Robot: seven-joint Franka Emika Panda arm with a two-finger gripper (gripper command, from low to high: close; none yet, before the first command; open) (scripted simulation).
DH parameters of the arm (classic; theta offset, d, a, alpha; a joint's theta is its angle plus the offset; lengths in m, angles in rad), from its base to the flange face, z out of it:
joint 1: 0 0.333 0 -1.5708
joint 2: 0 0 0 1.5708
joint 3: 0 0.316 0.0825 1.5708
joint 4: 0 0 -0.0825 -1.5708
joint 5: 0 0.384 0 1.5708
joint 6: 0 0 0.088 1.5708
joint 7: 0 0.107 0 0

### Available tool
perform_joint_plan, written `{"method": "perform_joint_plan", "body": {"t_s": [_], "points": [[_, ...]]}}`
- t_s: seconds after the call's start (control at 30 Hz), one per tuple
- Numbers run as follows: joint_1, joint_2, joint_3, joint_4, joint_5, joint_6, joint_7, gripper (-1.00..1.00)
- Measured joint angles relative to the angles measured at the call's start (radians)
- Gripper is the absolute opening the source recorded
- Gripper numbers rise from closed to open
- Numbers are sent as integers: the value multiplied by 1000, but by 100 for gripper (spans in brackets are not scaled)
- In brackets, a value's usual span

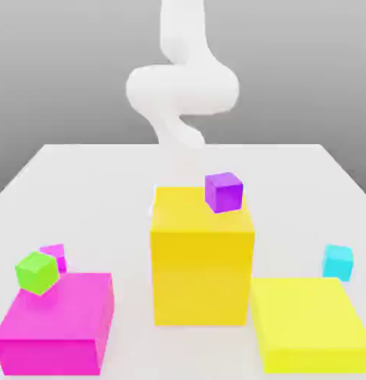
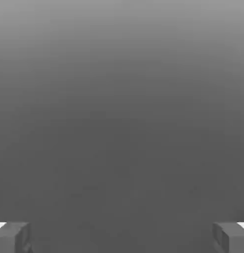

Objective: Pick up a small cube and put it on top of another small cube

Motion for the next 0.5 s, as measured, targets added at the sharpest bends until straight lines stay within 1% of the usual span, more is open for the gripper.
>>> {"method": "perform_joint_plan", "body": {"t_s": [0.3, 0.5], "points": [[230, 330, 127, -153, 52, 187, -169, 0], [356, 546, 241, -253, 39, 311, -245, 0]]}}
